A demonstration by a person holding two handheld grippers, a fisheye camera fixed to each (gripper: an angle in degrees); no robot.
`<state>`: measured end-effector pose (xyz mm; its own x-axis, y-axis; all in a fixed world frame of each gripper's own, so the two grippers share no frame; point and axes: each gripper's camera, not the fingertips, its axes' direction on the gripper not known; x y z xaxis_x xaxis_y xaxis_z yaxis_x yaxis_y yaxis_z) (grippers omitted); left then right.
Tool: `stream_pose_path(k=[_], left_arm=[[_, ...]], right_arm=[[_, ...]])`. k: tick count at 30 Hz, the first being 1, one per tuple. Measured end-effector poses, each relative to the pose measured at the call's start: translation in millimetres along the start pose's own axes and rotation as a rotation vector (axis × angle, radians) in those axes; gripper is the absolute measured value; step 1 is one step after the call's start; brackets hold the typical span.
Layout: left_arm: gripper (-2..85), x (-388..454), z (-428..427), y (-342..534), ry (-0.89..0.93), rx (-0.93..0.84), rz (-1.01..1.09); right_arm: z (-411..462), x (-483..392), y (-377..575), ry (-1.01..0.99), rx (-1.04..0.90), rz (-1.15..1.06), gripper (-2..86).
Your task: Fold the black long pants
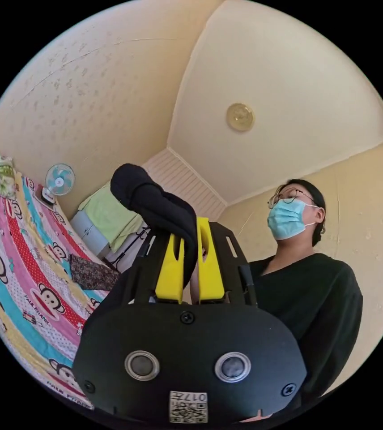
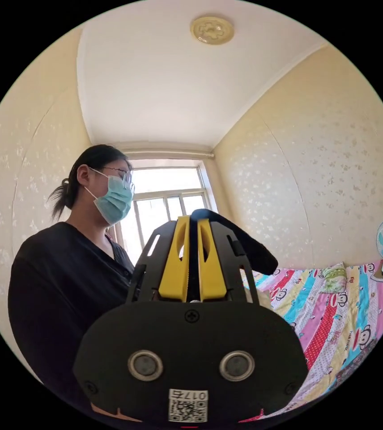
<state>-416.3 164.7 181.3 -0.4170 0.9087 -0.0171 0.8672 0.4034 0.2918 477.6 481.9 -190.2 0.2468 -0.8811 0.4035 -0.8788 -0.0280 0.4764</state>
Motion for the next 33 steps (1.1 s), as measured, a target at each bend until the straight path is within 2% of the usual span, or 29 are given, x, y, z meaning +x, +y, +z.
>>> stream_pose_path(k=[3, 5, 7, 9, 10, 11, 12, 13, 14, 15, 17, 19, 21, 24, 25, 28, 33], left_arm=[[4.8, 7.2, 27.3, -31.7, 0.033, 0.032, 0.107], [4.8, -1.6, 44.2, -65.7, -0.053, 0.016, 0.157], [4.8, -45.5, 70.4, -127.7, -0.245, -0.013, 0.145], [5.2, -101.8, 88.1, -177.5, -0.412, -0.014, 0.108], [6.0, -149.1, 92.2, -206.1, -0.515, -0.002, 0.045], [6.4, -172.7, 91.4, -217.3, -0.57, -0.003, 0.01], [8.3, -217.1, 81.3, -228.5, -0.69, 0.007, -0.112], [9.8, -249.2, 62.0, -221.5, -0.79, 0.058, -0.241], [10.3, -261.1, 51.6, -212.3, -0.821, 0.085, -0.284], [10.6, -281.4, 32.7, -185.7, -0.854, 0.118, -0.351], [10.1, -311.0, 13.3, -137.3, -0.84, 0.059, -0.407], [10.1, -349.7, -6.0, -49.5, -0.926, -0.121, -0.512], [10.2, -378.7, -18.6, 29.1, -0.989, -0.269, -0.646], [10.2, -411.8, -18.9, 157.6, -1.028, -0.562, -0.827], [10.3, -417.7, -14.3, 199.3, -1.005, -0.63, -0.885], [10.3, -425.0, 2.2, 275.3, -0.916, -0.672, -1.006], [11.0, -447.0, 54.0, 323.9, -0.849, -0.741, -1.07]], right_arm=[[12.4, 39.8, -53.6, 0.055, -0.035, -0.12, 2.4], [33.7, 100.0, -96.8, 0.037, -0.104, -0.116, 2.7], [69.9, 188.4, -143.1, 0.089, -0.21, -0.039, 3.2], [123.4, 333.0, -183.3, 0.331, -0.373, 0.142, 4.6], [133.0, 370.4, -185.6, 0.398, -0.403, 0.204, 5.1], [144.2, 440.9, -178.0, 0.535, -0.454, 0.352, 7.1], [145.2, 495.2, -157.5, 0.648, -0.51, 0.504, 8.7], [143.6, 515.3, -144.0, 0.688, -0.541, 0.558, 9.5], [136.0, 543.9, -112.1, 0.752, -0.587, 0.632, 10.3], [123.5, 560.9, -74.8, 0.785, -0.603, 0.666, 10.6], [101.7, 577.5, -3.4, 0.752, -0.654, 0.688, 10.3], [73.2, 594.3, 85.7, 0.729, -0.748, 0.795, 10.0], [24.2, 605.3, 217.2, 0.724, -0.897, 1.007, 9.7], [-40.6, 590.0, 347.1, 0.736, -1.022, 1.263, 9.6], [-52.1, 584.5, 364.3, 0.738, -1.031, 1.299, 9.7], [-94.7, 562.8, 412.8, 0.742, -1.042, 1.402, 10.0], [-142.1, 555.8, 414.4, 0.826, -1.083, 1.37, 10.0]])
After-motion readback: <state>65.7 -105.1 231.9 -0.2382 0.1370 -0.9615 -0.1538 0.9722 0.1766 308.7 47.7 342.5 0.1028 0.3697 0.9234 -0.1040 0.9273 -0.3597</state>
